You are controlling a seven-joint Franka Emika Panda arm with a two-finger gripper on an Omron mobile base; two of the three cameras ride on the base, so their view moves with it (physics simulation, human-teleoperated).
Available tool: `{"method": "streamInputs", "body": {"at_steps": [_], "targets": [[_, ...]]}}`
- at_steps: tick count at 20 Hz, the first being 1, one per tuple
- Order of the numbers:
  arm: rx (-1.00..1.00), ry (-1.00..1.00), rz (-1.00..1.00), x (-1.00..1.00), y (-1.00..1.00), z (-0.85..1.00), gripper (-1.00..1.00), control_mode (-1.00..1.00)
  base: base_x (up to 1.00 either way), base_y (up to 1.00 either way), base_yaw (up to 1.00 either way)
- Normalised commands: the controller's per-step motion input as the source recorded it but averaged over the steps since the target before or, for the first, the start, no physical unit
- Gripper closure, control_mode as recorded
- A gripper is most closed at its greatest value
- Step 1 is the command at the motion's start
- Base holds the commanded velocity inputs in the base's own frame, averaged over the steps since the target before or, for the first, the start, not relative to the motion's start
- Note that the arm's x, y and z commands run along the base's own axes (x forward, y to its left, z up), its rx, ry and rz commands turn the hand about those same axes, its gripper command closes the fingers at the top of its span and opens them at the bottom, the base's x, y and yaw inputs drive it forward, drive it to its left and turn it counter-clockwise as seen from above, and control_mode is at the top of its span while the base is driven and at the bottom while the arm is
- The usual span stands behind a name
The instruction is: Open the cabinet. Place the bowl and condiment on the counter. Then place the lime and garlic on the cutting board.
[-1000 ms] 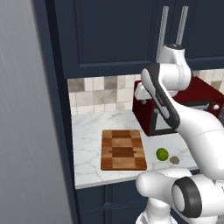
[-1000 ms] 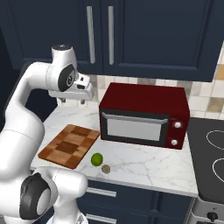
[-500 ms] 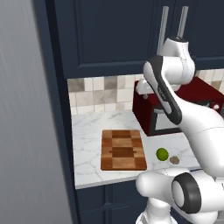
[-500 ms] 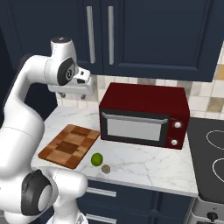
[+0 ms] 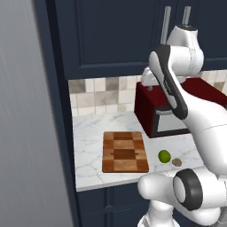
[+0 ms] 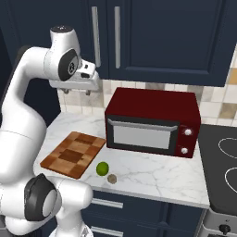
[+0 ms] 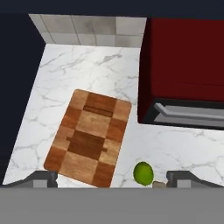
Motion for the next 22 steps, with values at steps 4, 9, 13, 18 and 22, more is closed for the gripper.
{"method": "streamInputs", "body": {"at_steps": [4,9,13,18,22], "targets": [[0.0,-0.2,0.0,0.0,-0.08,0.22,-1.0,-1.0,0.0,0.0,0.0],[0.0,-0.24,0.01,0.0,-0.22,0.04,-1.0,-1.0,0.0,0.0,0.0],[0.01,-0.21,0.0,0.04,-0.17,0.22,-1.0,-1.0,0.0,0.0,0.0],[0.0,-0.11,0.0,0.0,-0.03,0.43,-1.0,-1.0,0.0,0.0,0.0],[0.0,-0.01,0.0,0.0,0.0,0.53,-1.0,-1.0,0.0,0.0,0.0]]}}
